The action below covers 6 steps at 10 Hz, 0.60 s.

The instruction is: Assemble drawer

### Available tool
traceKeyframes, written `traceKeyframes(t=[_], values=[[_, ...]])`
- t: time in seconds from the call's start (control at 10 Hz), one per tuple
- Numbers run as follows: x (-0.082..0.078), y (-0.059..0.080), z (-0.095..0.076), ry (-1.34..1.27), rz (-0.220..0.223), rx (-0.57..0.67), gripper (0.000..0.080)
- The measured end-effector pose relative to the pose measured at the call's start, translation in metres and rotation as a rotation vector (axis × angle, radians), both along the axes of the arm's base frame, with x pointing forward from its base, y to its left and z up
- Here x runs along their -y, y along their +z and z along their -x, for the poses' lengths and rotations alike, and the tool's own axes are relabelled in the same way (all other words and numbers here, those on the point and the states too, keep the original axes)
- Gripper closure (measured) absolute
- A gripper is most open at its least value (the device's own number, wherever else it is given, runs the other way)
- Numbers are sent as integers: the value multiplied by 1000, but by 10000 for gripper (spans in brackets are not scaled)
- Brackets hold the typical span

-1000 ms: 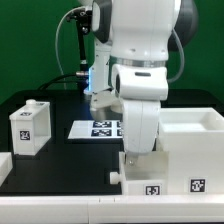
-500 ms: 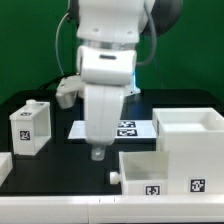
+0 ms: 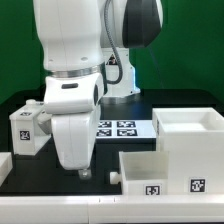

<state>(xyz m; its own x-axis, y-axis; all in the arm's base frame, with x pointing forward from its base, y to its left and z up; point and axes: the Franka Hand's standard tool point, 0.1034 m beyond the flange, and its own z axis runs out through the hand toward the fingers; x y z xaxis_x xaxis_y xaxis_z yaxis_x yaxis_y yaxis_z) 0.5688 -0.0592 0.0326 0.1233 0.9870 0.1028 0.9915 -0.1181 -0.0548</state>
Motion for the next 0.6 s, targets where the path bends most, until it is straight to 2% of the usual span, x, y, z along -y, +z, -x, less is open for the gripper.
traceKeyframes(t=[0.2,0.3,0.6], values=[[-34,4,-3,-32,-11,15,151],[-43,2,-3,-54,-14,28,151],[-51,2,-6,-122,-3,49,151]])
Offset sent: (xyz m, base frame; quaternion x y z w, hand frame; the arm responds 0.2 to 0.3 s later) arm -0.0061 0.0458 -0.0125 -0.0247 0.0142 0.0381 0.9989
